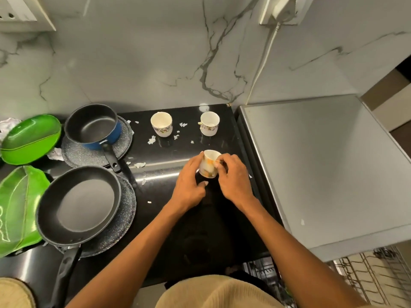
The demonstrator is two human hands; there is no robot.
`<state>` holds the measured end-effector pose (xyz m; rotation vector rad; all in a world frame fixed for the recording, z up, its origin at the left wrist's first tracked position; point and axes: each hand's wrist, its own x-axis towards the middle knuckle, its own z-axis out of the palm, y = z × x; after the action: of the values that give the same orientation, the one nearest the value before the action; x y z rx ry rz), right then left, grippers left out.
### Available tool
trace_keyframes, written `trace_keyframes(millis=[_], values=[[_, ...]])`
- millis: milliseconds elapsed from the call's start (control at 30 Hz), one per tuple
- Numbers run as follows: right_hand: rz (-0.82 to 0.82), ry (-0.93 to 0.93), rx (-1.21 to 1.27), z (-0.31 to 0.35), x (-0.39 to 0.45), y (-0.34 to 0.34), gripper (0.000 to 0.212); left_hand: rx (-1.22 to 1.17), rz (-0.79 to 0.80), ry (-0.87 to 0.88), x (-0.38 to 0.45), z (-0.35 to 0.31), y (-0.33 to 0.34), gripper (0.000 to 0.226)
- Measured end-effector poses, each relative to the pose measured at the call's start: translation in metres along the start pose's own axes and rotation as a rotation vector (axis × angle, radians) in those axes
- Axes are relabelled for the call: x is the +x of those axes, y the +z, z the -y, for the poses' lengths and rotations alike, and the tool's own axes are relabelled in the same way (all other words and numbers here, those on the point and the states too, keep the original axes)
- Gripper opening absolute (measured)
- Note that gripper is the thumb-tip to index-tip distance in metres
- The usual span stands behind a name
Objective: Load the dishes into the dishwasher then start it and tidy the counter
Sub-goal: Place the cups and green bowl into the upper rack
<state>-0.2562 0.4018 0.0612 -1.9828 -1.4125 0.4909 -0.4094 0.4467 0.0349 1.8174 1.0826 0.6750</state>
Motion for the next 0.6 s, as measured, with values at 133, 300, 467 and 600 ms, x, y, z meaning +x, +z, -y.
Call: trace_keyframes(millis=[133, 300, 467, 600], values=[[-0.106, 0.050, 0.070, -0.026, -0.024, -0.037, 0.012, -0.015, 0.043, 0.120, -0.006, -0.022, 0.030, 0.089], [-0.175, 0.133, 0.078, -0.065, -0.068, -0.091, 0.018, -0.122, 0.119, 0.220, -0.021, -0.068, 0.082, 0.080], [-0.261, 0.290, 0.237, -0.120, -0.123, -0.145, 0.019, -0.122, 0.257, 0.185, -0.048, -0.111, 0.146, 0.076], [-0.308, 0.369, 0.280, -0.159, -0.176, -0.185, 0.017, -0.164, 0.297, 0.112, -0.078, -0.146, 0.203, 0.075]])
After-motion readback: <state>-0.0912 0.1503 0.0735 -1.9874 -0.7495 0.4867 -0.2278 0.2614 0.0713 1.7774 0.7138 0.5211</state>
